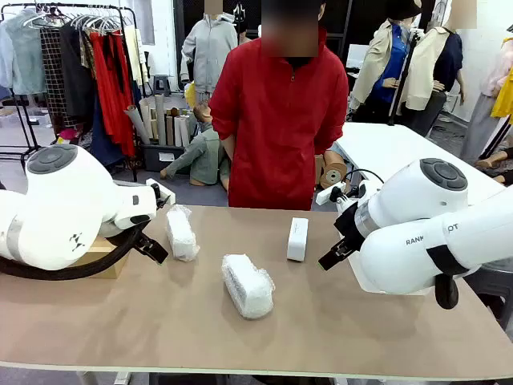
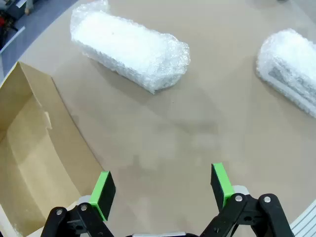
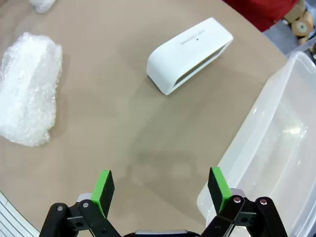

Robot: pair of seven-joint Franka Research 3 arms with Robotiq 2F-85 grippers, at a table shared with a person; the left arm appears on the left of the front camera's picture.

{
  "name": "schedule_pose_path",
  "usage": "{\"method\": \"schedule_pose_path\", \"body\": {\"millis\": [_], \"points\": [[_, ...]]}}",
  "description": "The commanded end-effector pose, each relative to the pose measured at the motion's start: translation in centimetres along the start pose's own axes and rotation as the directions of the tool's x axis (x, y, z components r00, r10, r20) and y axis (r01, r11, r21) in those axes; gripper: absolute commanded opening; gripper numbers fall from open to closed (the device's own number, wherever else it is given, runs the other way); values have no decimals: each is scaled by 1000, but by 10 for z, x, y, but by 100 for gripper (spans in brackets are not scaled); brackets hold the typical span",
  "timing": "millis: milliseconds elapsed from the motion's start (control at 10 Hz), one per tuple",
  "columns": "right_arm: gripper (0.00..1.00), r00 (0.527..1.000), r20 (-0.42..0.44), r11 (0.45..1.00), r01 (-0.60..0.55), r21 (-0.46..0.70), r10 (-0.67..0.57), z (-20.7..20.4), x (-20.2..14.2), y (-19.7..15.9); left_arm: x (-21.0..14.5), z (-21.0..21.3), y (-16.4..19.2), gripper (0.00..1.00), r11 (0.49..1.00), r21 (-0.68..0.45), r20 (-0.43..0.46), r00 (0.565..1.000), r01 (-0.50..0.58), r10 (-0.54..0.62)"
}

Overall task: Separate and place wrapped and unwrapped clocks.
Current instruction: Pick up the Digital clock indicated by the person.

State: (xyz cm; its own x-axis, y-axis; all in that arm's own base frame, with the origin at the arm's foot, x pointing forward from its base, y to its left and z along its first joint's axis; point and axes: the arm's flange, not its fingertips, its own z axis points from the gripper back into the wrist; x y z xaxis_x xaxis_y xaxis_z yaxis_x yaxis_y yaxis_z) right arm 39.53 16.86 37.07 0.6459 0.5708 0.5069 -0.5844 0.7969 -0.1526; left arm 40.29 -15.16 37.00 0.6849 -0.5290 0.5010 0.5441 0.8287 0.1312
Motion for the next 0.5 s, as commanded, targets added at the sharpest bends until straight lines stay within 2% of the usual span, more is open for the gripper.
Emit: {"method": "schedule_pose_path", "body": {"millis": [0, 400], "points": [[100, 1000, 0, 1000, 0, 0, 0, 0, 0, 0, 0, 0, 0, 100, 1000, 0, 0, 1000, 0, 0], [100, 1000, 0, 1000, 0, 0, 0, 0, 0, 0, 0, 0, 0, 100, 1000, 0, 0, 1000, 0, 0]]}}
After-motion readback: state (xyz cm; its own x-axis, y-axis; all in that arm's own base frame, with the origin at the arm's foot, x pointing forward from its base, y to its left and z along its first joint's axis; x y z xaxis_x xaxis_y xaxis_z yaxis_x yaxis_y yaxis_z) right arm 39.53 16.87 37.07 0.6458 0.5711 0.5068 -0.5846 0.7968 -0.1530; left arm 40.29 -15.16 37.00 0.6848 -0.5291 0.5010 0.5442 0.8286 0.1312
